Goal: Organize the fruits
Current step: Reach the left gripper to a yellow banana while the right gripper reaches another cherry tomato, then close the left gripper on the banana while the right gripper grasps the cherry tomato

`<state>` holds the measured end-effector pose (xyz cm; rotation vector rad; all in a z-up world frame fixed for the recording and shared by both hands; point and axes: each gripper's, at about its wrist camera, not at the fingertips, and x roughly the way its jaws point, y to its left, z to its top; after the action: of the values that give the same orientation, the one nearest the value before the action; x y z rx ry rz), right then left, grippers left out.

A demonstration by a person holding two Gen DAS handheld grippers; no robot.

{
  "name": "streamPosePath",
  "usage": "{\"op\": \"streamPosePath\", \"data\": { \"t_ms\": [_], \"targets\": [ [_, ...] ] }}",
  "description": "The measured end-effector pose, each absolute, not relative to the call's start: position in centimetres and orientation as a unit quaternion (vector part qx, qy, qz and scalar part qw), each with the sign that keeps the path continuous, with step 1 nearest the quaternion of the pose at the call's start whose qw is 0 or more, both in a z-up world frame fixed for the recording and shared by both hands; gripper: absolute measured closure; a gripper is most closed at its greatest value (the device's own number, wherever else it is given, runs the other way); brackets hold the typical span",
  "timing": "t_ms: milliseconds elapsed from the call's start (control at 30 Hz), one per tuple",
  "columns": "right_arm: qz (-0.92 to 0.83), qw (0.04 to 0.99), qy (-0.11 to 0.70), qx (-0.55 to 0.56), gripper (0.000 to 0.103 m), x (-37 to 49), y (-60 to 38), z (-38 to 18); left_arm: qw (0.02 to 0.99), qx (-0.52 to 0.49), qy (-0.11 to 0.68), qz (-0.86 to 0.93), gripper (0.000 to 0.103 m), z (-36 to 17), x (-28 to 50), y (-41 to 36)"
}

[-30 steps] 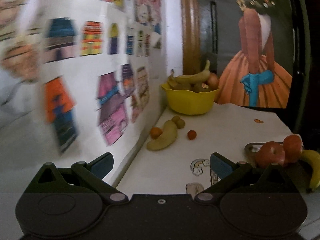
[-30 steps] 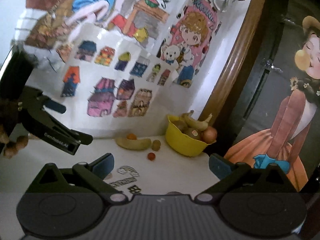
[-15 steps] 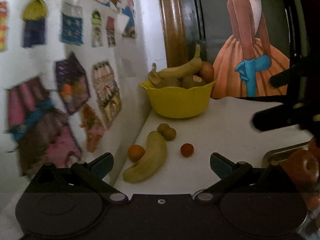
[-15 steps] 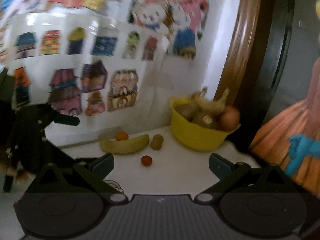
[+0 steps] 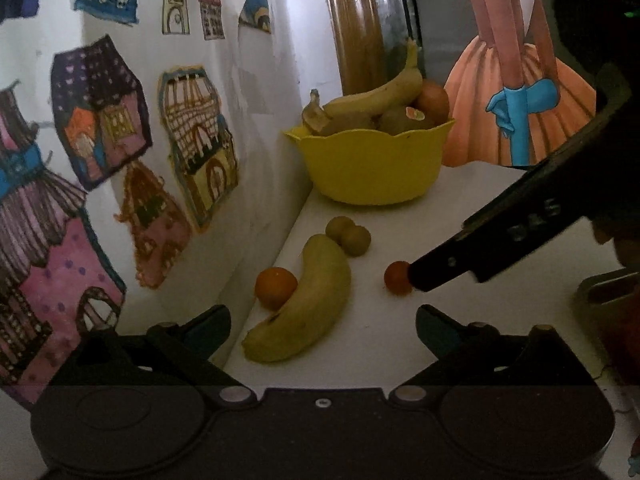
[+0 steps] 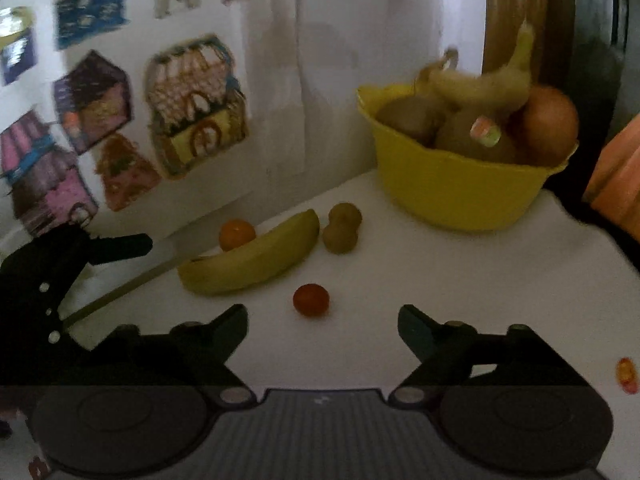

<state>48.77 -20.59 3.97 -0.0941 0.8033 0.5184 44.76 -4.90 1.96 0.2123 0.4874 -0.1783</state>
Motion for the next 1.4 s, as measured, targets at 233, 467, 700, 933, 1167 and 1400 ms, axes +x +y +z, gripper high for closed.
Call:
{"op": "streamPosePath", "data": {
  "t_ms": [233,467,700,933,1167,1400],
  "targets": [
    [0.261,0.872,0.413,-0.016,0.035,50.9,-19.9,2.3,0.96,0.109,0.244,-0.079,0.02,1.6,45.7,-4.7],
    [0.264,0.866,0.425,-0.006,0.05,52.0,-19.6,2.0,0.96,0.104,0.25,-0.071,0.034,1.6,46.9,-4.7],
    [0.26,0.864,0.431,-0.001,0.061,53.0,-19.6,2.0,0.956,0.099,0.267,-0.075,0.042,1.4,48.0,-4.6],
    [0.255,0.859,0.443,-0.005,0.074,53.5,-19.2,1.7,0.953,0.101,0.277,-0.076,0.051,1.2,48.8,-4.6],
    [0.25,0.861,0.444,-0.006,0.075,52.9,-19.5,1.8,0.952,0.106,0.278,-0.075,0.057,1.4,48.2,-4.8],
    [0.243,0.863,0.443,-0.015,0.075,50.5,-21.3,3.4,0.949,0.097,0.287,-0.082,0.065,1.7,45.9,-4.8]
  ]
}}
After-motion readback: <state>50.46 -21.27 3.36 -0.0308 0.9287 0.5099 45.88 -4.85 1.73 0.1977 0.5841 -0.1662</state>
